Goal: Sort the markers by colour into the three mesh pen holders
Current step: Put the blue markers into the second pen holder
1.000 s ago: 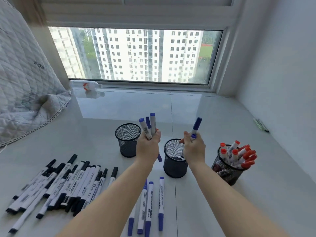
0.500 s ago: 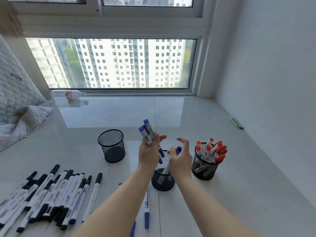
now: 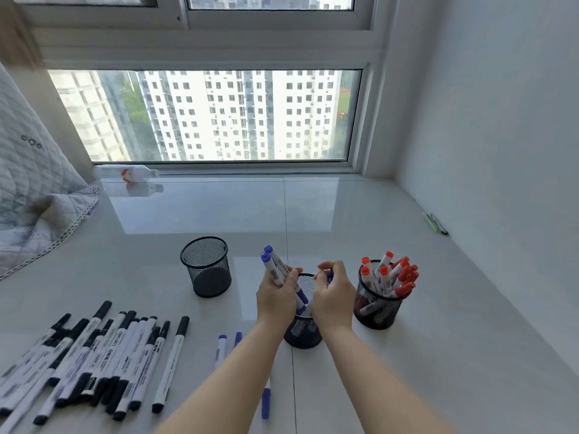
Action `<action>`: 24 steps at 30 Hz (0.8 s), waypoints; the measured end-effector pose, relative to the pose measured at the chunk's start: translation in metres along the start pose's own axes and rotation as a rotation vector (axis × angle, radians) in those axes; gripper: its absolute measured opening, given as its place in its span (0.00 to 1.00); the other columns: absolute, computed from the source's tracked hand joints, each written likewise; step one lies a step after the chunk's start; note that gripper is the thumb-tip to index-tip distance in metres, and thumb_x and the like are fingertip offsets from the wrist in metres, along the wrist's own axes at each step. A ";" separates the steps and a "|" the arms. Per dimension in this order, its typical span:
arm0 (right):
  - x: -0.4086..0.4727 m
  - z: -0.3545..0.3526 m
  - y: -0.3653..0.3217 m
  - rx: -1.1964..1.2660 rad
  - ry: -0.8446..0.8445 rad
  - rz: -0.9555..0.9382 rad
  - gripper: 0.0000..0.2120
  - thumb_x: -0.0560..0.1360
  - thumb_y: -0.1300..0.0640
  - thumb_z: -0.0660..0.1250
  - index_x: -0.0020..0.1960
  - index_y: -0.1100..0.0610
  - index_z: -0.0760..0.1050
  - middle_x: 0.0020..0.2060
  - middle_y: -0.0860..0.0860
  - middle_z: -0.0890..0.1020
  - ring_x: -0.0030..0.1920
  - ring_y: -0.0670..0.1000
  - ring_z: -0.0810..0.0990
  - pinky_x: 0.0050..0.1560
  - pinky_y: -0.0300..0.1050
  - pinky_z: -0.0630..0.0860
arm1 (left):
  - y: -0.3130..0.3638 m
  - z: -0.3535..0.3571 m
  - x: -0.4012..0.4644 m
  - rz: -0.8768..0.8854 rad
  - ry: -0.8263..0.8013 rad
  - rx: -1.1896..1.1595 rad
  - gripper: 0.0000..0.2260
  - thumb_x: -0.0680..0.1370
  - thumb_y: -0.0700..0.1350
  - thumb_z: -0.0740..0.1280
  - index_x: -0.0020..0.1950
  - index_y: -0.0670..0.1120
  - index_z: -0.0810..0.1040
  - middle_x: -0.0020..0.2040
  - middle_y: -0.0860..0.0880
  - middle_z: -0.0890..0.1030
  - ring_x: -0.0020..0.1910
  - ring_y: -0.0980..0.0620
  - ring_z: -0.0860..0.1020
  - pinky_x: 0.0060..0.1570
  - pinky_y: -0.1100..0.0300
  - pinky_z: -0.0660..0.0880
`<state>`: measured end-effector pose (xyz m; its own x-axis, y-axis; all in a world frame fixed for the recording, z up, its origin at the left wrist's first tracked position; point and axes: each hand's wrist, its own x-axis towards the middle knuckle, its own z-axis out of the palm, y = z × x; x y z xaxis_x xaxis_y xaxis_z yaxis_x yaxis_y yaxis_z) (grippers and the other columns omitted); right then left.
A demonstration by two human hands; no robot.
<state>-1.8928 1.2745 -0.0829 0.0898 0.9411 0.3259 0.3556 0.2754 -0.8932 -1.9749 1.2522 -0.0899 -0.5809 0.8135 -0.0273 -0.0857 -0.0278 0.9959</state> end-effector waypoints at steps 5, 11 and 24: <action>0.001 0.003 0.000 -0.054 0.019 0.008 0.05 0.75 0.65 0.61 0.48 0.60 0.74 0.42 0.50 0.76 0.43 0.48 0.73 0.44 0.37 0.68 | 0.001 0.000 0.002 0.165 0.095 0.222 0.12 0.74 0.44 0.69 0.51 0.53 0.68 0.42 0.53 0.79 0.37 0.59 0.77 0.32 0.74 0.70; 0.002 0.004 0.001 -0.064 0.022 0.012 0.05 0.75 0.66 0.61 0.47 0.60 0.74 0.43 0.51 0.77 0.43 0.49 0.74 0.45 0.42 0.72 | 0.002 -0.005 0.006 0.311 0.118 0.269 0.16 0.77 0.49 0.64 0.64 0.57 0.68 0.44 0.57 0.77 0.39 0.56 0.78 0.37 0.68 0.71; 0.013 -0.011 -0.010 -0.152 -0.264 0.108 0.17 0.78 0.46 0.55 0.62 0.54 0.70 0.57 0.52 0.74 0.55 0.50 0.70 0.54 0.43 0.65 | 0.016 -0.049 -0.001 0.220 -0.128 0.435 0.28 0.73 0.66 0.48 0.65 0.54 0.71 0.59 0.52 0.77 0.57 0.57 0.74 0.57 0.61 0.67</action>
<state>-1.8852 1.2816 -0.0659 -0.1027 0.9871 0.1226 0.4941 0.1576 -0.8550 -2.0157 1.2222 -0.0783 -0.4411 0.8810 0.1712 0.3886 0.0155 0.9213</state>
